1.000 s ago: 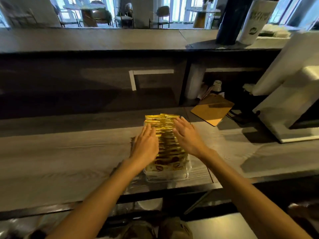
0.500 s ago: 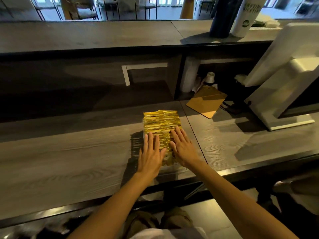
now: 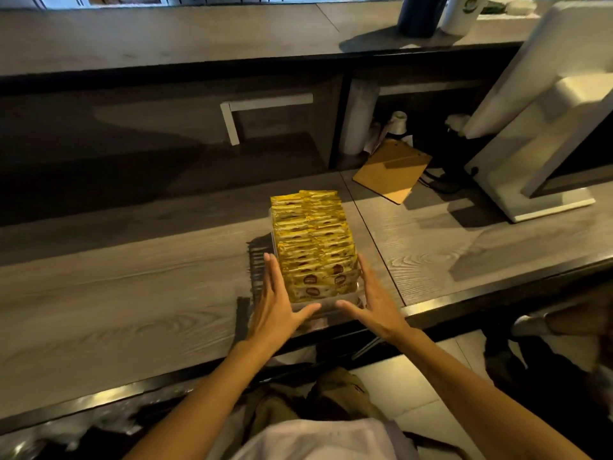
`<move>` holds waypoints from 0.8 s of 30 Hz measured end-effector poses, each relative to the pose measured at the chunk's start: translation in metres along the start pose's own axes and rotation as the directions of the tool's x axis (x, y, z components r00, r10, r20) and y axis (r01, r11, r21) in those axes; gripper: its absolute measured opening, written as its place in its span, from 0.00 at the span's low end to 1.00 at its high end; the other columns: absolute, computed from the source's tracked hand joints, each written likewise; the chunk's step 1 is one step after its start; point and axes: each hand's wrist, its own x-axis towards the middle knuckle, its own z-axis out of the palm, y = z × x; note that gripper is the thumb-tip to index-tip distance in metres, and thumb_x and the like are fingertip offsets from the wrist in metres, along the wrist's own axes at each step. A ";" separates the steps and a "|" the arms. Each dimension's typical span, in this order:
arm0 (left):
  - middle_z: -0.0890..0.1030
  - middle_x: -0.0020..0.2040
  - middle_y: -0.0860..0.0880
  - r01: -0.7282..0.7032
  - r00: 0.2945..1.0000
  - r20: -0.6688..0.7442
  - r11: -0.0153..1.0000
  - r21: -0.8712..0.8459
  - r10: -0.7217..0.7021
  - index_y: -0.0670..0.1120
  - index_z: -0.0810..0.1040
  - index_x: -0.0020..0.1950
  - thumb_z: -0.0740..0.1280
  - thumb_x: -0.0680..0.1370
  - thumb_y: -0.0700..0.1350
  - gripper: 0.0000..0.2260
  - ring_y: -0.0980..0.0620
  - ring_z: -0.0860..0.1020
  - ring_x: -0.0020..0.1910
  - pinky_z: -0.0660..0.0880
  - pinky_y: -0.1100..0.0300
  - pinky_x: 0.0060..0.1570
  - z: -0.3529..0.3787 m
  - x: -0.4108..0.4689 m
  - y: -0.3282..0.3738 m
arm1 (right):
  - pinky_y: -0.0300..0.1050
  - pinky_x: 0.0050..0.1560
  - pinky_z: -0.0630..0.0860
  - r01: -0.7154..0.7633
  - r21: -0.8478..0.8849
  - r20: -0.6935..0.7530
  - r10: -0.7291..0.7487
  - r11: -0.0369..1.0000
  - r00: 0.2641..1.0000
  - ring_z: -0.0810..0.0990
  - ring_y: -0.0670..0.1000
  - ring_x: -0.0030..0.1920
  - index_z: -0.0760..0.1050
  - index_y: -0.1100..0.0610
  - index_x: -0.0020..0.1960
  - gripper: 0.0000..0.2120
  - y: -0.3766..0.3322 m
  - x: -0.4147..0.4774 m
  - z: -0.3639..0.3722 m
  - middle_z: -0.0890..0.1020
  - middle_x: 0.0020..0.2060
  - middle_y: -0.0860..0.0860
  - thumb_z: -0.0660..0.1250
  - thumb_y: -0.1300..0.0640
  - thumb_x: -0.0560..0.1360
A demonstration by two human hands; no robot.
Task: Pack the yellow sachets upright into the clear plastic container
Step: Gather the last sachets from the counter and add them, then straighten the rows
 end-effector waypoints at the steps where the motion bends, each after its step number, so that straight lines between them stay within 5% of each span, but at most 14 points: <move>1: 0.34 0.76 0.47 0.034 0.999 0.008 0.998 -0.047 -0.034 0.50 0.23 0.70 0.71 0.69 0.58 0.56 0.48 0.44 0.77 0.54 0.50 0.73 0.000 0.002 0.000 | 0.40 0.70 0.59 0.004 -0.003 0.009 -0.004 1.000 1.000 0.57 0.43 0.73 0.42 0.45 0.74 0.45 -0.001 0.001 0.000 0.55 0.75 0.45 0.69 0.43 0.70; 3: 0.43 0.78 0.47 0.057 0.998 0.028 0.997 -0.056 -0.055 0.49 0.28 0.73 0.71 0.69 0.57 0.54 0.46 0.51 0.77 0.59 0.49 0.72 -0.001 0.006 0.001 | 0.29 0.66 0.58 0.014 -0.026 0.011 -0.014 1.000 1.000 0.58 0.39 0.70 0.41 0.43 0.72 0.44 -0.003 0.005 -0.002 0.58 0.71 0.42 0.71 0.50 0.70; 6: 0.43 0.78 0.48 0.055 0.998 0.024 0.998 -0.034 -0.054 0.49 0.32 0.75 0.71 0.69 0.57 0.53 0.47 0.52 0.77 0.61 0.49 0.71 -0.004 0.013 0.004 | 0.20 0.63 0.58 0.044 -0.034 0.020 -0.043 0.998 0.999 0.60 0.39 0.69 0.43 0.47 0.73 0.44 -0.002 0.016 -0.006 0.60 0.70 0.42 0.72 0.53 0.70; 11: 0.43 0.78 0.49 0.103 0.994 -0.013 0.991 -0.084 -0.105 0.50 0.33 0.75 0.72 0.71 0.54 0.51 0.47 0.52 0.77 0.59 0.47 0.71 -0.011 0.036 0.009 | 0.38 0.67 0.62 0.067 -0.040 0.040 -0.065 0.997 0.997 0.61 0.43 0.70 0.45 0.54 0.76 0.45 -0.006 0.048 -0.012 0.61 0.74 0.51 0.72 0.52 0.70; 18: 0.48 0.78 0.46 0.203 0.974 -0.056 0.956 -0.214 -0.219 0.48 0.36 0.76 0.73 0.71 0.48 0.50 0.46 0.53 0.76 0.57 0.47 0.73 -0.029 0.088 0.018 | 0.54 0.67 0.70 0.036 0.032 0.135 -0.040 0.999 0.990 0.67 0.48 0.70 0.50 0.46 0.74 0.45 -0.022 0.116 -0.027 0.66 0.71 0.49 0.73 0.46 0.66; 21: 0.50 0.78 0.45 0.236 0.962 -0.077 0.942 -0.238 -0.261 0.47 0.37 0.76 0.73 0.71 0.46 0.49 0.45 0.55 0.75 0.59 0.48 0.72 -0.038 0.110 0.024 | 0.52 0.68 0.70 0.032 0.037 0.164 -0.037 0.999 0.986 0.68 0.49 0.70 0.53 0.49 0.74 0.47 -0.028 0.144 -0.034 0.68 0.70 0.49 0.73 0.40 0.63; 24: 0.52 0.77 0.45 0.253 0.956 -0.081 0.934 -0.254 -0.281 0.47 0.39 0.77 0.72 0.71 0.45 0.48 0.45 0.57 0.75 0.60 0.50 0.71 -0.049 0.129 0.028 | 0.43 0.66 0.65 0.026 0.012 0.192 -0.028 1.000 0.981 0.65 0.51 0.71 0.50 0.50 0.75 0.44 -0.035 0.170 -0.037 0.65 0.72 0.51 0.73 0.51 0.68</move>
